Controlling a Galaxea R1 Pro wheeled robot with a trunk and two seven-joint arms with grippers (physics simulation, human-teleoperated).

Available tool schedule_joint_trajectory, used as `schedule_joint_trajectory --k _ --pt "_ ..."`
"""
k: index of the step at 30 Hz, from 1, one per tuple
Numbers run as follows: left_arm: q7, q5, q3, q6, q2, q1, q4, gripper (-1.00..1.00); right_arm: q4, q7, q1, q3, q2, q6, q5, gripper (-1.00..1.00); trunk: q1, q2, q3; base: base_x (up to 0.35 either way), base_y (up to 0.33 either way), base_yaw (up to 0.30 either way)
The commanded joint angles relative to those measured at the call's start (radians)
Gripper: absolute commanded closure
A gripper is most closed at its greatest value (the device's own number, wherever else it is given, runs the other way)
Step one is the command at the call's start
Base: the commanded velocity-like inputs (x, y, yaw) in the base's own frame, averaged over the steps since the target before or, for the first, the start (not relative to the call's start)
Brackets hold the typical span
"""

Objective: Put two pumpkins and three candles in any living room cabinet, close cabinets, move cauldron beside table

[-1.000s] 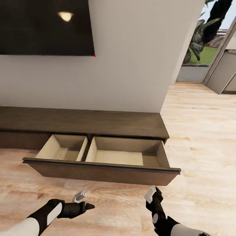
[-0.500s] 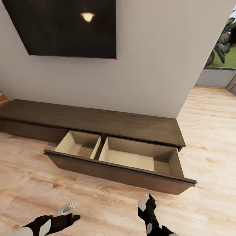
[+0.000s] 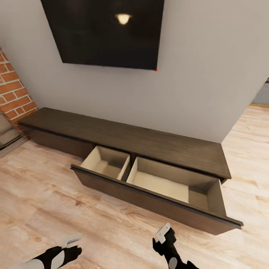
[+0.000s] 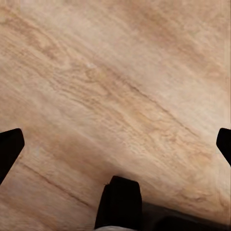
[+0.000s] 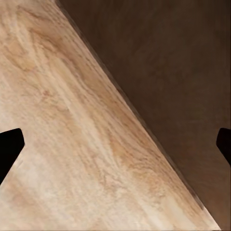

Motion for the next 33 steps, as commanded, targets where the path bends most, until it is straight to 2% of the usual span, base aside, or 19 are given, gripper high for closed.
schedule_joint_trajectory --k 1,5,10,16,19,22,25,27,33 --pt "0.031 0.000 0.000 -0.002 -0.004 0.000 0.000 -1.00 0.000 0.026 0.001 0.000 -0.002 -0.005 -0.021 -1.00 -0.004 0.007 0.003 0.000 0.000 0.287" --pt "0.102 0.000 0.001 -0.063 -0.006 0.000 0.000 -1.00 0.001 0.067 0.001 -0.002 -0.002 -0.009 -0.046 -1.00 -0.019 0.035 0.013 0.000 0.000 0.287" --pt "0.164 0.000 0.001 -0.089 -0.008 0.001 0.001 -1.00 -0.002 0.080 0.007 -0.003 0.005 -0.010 -0.110 -1.00 -0.031 0.056 0.019 0.000 0.000 0.287" --pt "0.171 0.001 0.001 -0.100 -0.010 0.005 0.003 -1.00 -0.004 0.082 0.009 -0.008 0.006 -0.015 -0.124 -1.00 -0.031 0.056 0.015 0.000 0.000 0.287" --pt "0.171 0.001 0.001 -0.119 -0.010 0.007 0.006 -1.00 -0.003 0.082 0.009 -0.016 0.005 -0.028 -0.156 -1.00 -0.031 0.056 0.013 0.000 0.000 0.287" --pt "0.171 0.001 0.001 -0.129 -0.011 0.009 0.007 -1.00 0.001 0.082 0.009 -0.021 0.005 -0.036 -0.207 -1.00 -0.031 0.056 0.012 0.000 0.000 0.287" --pt "0.172 0.000 0.001 -0.132 -0.048 0.011 0.017 -1.00 0.005 0.082 0.009 -0.022 -0.001 -0.038 -0.228 -1.00 -0.031 0.056 0.010 0.000 0.000 0.287" --pt "0.171 0.000 0.002 -0.132 -0.063 0.012 0.028 -1.00 0.007 0.081 0.009 -0.022 -0.003 -0.038 -0.231 -1.00 -0.031 0.056 0.008 0.000 0.000 0.287" --pt "0.171 0.000 0.002 -0.133 -0.072 0.018 0.056 -1.00 0.008 0.081 0.010 -0.022 -0.001 -0.039 -0.233 -1.00 -0.031 0.056 0.005 0.000 0.000 0.287"
